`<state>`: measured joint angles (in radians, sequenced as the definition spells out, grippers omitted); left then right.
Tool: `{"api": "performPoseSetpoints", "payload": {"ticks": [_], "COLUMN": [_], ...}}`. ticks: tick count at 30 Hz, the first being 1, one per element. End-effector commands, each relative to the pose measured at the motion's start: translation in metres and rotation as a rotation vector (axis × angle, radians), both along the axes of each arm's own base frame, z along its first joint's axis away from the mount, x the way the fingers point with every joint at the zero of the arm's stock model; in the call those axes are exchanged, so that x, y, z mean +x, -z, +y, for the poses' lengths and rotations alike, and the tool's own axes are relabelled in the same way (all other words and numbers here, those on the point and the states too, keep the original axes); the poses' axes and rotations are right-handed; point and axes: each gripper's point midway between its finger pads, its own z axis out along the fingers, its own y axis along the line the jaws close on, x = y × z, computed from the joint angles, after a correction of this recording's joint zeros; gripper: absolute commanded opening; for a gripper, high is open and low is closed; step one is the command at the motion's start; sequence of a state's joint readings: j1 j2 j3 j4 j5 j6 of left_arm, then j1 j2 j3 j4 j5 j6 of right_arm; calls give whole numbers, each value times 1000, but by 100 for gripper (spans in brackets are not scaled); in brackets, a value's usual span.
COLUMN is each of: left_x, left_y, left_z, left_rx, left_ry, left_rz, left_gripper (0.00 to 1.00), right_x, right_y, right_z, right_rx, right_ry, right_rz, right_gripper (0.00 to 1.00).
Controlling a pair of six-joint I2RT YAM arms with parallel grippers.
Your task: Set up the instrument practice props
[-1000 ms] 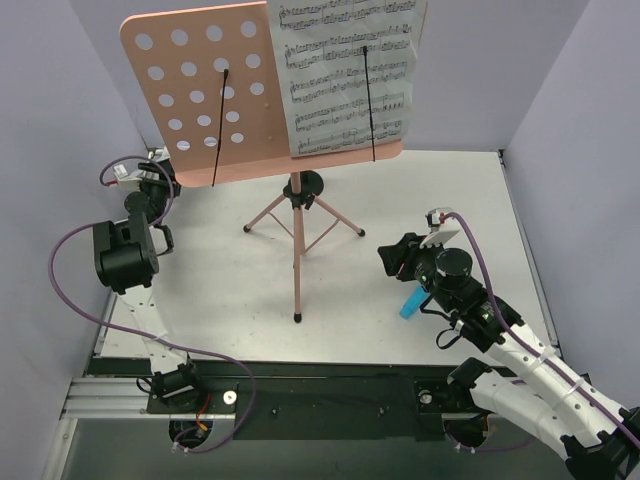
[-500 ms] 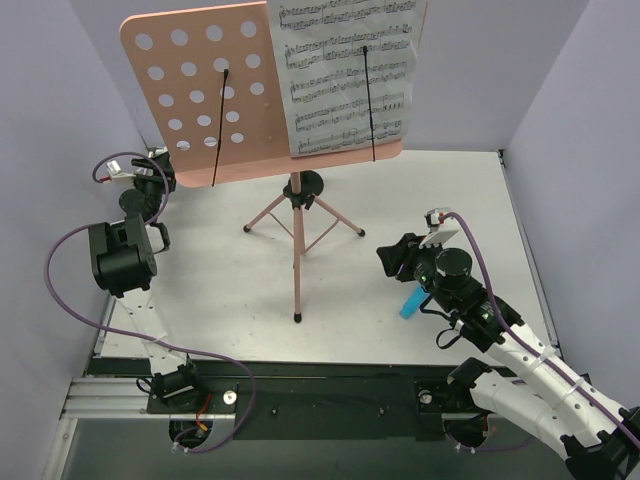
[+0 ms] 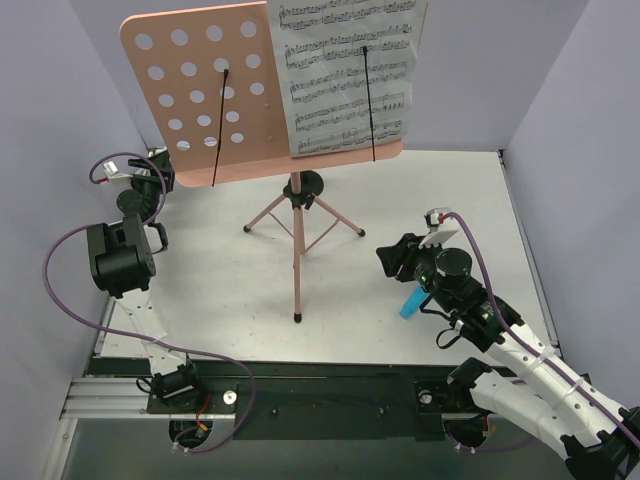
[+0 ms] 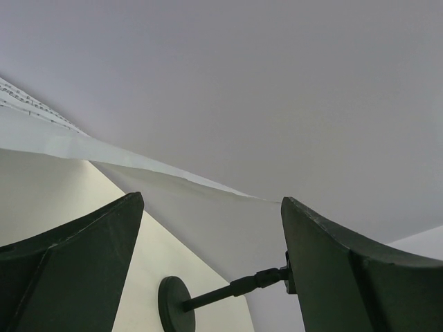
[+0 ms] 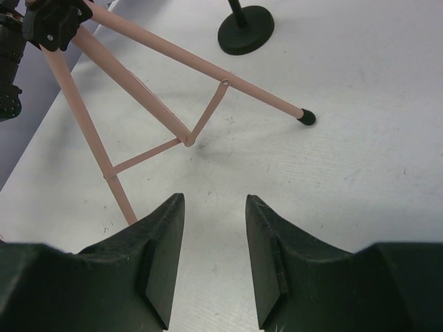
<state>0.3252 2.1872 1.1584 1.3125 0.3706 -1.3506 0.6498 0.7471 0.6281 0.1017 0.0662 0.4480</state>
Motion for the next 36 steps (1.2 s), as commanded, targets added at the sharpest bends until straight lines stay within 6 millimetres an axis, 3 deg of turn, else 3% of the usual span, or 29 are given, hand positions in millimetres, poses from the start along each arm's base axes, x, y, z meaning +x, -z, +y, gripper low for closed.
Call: {"api": "performPoseSetpoints", "payload": {"ticks": [1, 16, 23, 27, 30, 36], "left_x": [-36, -38, -39, -36, -33, -28], "left_y": [-98, -114, -110, -97, -81, -48], "left_z": [-4, -7, -6, -6, -7, -5], "left_rx": [117, 119, 113, 102, 94, 62], "left_ry": [-15, -5, -7, -2, 7, 16], "left_rz": [-363, -397, -386, -356, -324, -255], "left_gripper": [92, 92, 92, 91, 84, 80], "right_x": [0, -2, -3, -3, -4, -3], "right_y": [-12, -14, -15, -13, -13, -12], "right_z": [5, 2, 0, 1, 0, 0], "right_rx": [30, 37, 38, 38, 39, 37], "right_ry": [-14, -7, -2, -5, -3, -1], "right_rz": [-32, -36, -39, -36, -33, -31], "right_gripper": [36, 36, 36, 36, 36, 36]}}
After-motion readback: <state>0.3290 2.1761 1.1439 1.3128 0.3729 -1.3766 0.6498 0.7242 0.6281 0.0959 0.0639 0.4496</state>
